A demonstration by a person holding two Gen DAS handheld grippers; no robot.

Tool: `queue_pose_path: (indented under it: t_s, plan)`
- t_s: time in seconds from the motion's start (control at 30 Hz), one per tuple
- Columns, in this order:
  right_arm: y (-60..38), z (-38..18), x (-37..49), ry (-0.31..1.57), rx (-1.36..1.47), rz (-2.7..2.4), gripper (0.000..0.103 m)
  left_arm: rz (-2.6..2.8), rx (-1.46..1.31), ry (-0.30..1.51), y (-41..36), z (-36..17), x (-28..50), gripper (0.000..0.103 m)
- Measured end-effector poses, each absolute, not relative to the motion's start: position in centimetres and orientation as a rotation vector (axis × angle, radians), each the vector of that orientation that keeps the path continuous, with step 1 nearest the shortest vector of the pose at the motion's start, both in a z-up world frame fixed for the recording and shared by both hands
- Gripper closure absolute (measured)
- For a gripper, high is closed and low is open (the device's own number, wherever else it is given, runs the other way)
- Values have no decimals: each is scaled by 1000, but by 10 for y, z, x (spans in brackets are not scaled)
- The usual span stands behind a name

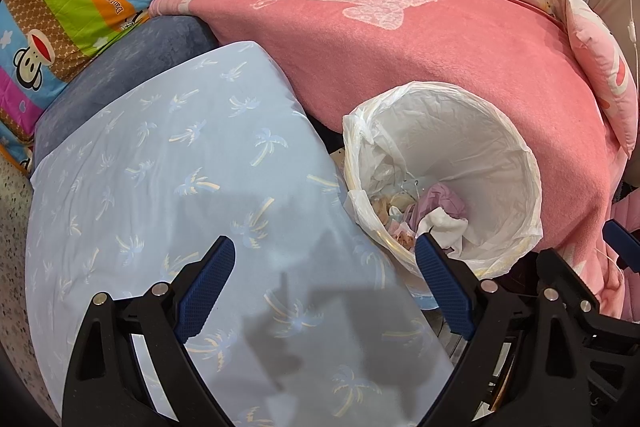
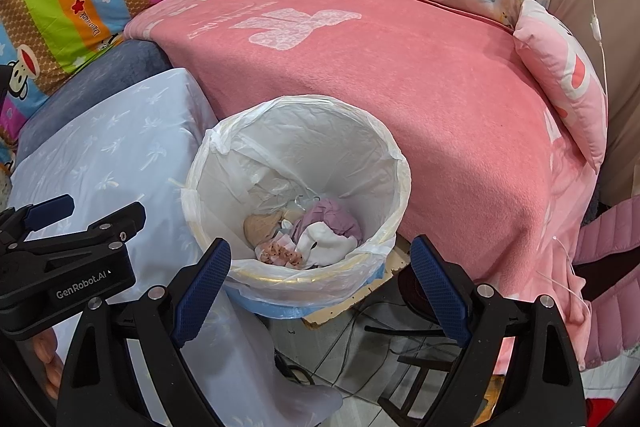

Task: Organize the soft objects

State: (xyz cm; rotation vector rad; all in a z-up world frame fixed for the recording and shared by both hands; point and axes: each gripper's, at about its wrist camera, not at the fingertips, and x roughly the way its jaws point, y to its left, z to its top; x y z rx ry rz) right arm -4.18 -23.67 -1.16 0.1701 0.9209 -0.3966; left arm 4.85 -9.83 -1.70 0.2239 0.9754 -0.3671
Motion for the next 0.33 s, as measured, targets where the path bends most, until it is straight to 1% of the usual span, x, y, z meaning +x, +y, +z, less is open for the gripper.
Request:
queue_pose_path:
  t_s: [0.33]
  plan:
    - [-233, -5, -41, 912, 163, -392, 15, -360, 213, 977, -96, -14, 48, 15]
